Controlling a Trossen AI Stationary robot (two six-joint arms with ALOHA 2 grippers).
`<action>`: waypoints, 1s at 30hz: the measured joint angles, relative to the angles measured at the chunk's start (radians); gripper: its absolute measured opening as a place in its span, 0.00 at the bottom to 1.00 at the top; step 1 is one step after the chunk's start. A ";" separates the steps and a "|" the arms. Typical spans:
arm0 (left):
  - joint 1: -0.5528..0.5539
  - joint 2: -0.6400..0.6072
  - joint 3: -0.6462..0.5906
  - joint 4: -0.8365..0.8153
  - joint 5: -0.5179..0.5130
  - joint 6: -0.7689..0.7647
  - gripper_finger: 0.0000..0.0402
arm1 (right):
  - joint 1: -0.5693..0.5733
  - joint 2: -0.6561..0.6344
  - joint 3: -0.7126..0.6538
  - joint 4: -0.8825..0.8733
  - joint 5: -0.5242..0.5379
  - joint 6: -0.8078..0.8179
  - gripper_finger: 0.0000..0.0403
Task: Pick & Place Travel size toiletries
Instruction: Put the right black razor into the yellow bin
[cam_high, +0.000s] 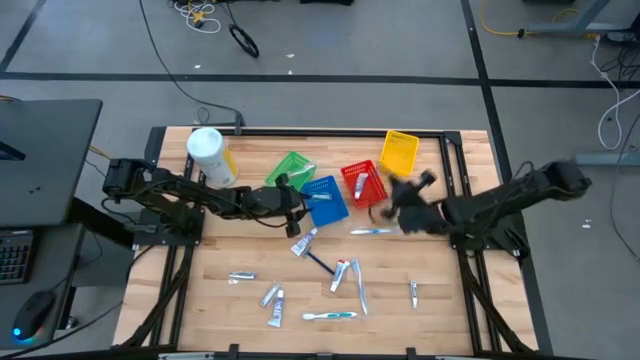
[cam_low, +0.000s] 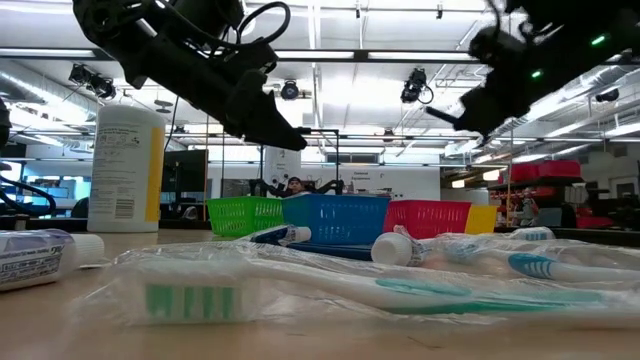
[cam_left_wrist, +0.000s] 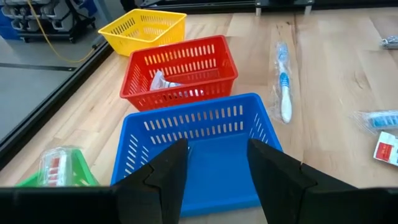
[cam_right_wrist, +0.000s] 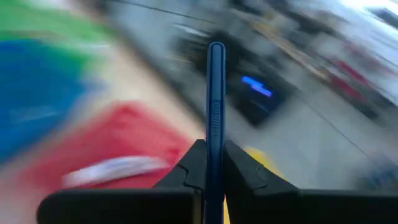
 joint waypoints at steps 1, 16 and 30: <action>0.000 0.000 0.000 0.000 0.002 0.003 0.44 | -0.051 -0.010 0.000 -0.018 0.028 0.053 0.07; 0.001 0.000 0.000 0.002 0.077 0.117 0.44 | -0.762 0.096 0.000 0.158 -0.492 0.142 0.12; 0.001 0.000 0.000 0.002 0.077 0.140 0.44 | -0.852 0.377 0.000 0.310 -0.647 0.161 0.12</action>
